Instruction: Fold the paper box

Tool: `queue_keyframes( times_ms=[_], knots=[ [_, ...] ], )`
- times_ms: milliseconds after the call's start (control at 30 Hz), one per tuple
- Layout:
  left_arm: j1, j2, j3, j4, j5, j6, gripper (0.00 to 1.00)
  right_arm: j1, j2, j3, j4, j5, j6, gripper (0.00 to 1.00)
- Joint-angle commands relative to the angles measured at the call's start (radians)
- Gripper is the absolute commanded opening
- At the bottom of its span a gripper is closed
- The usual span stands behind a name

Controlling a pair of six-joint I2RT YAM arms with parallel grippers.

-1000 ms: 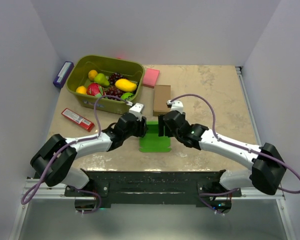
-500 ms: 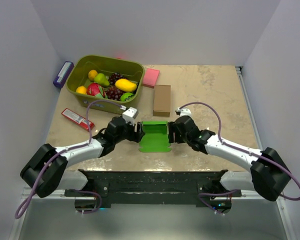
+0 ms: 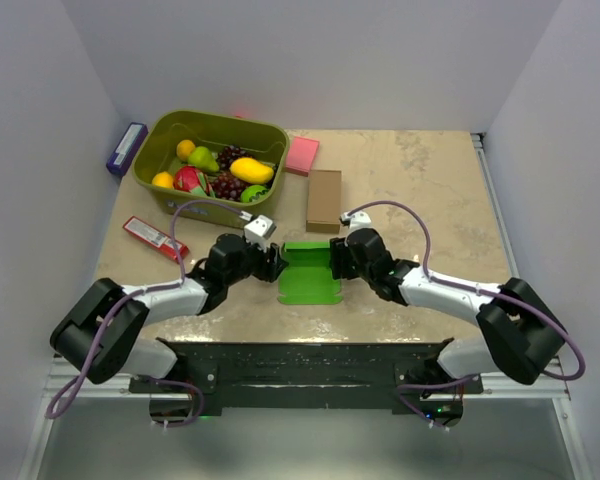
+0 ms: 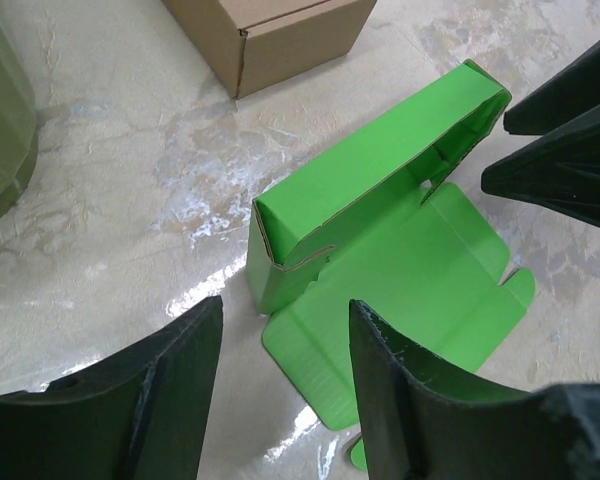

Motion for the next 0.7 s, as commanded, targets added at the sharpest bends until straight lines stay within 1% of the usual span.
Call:
queue_keyframes(
  times_ms=[0,133,400,467,667],
  knots=[
    [0.008,0.037,0.012,0.113,0.02,0.056,0.55,-0.011,0.021,-0.016,0.122,0.006,-0.049,0.55],
    [0.008,0.072,0.016,0.137,0.023,0.064,0.5,-0.014,0.047,-0.021,0.148,0.011,-0.067,0.53],
    [0.008,0.094,0.022,0.193,0.023,0.081,0.45,-0.017,0.081,-0.021,0.205,0.007,-0.087,0.49],
    [0.008,0.103,0.03,0.205,0.024,0.087,0.42,-0.015,0.087,-0.019,0.223,0.007,-0.095,0.47],
    [0.008,0.137,0.045,0.225,0.038,0.096,0.37,-0.017,0.104,-0.016,0.254,0.0,-0.109,0.43]
  ],
)
